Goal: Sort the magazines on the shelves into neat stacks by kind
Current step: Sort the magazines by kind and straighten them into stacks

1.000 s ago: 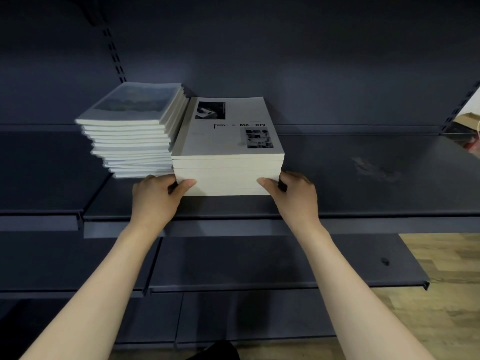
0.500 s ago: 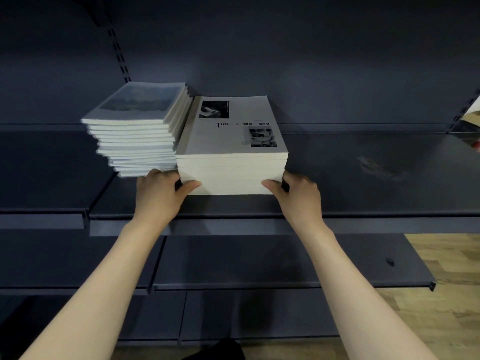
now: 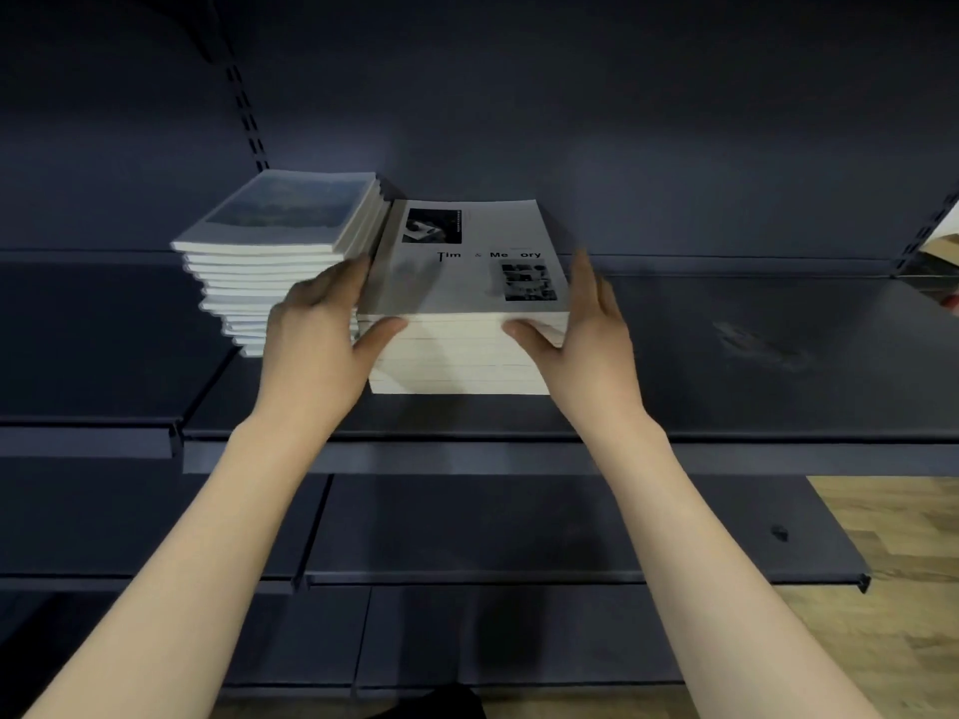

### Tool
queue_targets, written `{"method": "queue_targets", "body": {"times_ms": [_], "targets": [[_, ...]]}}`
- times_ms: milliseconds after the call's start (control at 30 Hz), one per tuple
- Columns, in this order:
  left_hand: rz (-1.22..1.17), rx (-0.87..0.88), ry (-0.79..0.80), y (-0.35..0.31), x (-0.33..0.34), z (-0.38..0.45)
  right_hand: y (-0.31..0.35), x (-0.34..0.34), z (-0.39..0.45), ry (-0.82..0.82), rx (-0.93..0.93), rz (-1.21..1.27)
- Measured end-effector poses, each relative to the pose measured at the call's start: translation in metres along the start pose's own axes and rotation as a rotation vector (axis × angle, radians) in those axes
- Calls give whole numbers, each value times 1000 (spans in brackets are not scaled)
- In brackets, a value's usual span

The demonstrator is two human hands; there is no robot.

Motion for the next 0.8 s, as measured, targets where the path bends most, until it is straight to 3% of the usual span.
{"method": "queue_targets", "body": {"times_ms": [67,167,567,667,800], "targets": [[60,185,58,2,3,5,8,4,5,-47,-203,-125],[57,257,166,5,12,3,6,16,6,-124,-355,-229],[12,263,116,2,8,8,12,10,8,-89,-309,-249],[92,266,157,7,1,17,29,17,13,20,-296,-258],[117,186,193,31,-29,37,71,34,29,26,-333,-194]]}}
Point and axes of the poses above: each hand's wrist, its own z-axis towards the middle knuckle, its own x-axis out of the palm, y = z × x, the point moved 1 cm from there along z, towards the middle knuckle, and after that the axes turned 2 degrees about -z, right-handed, at the moved point
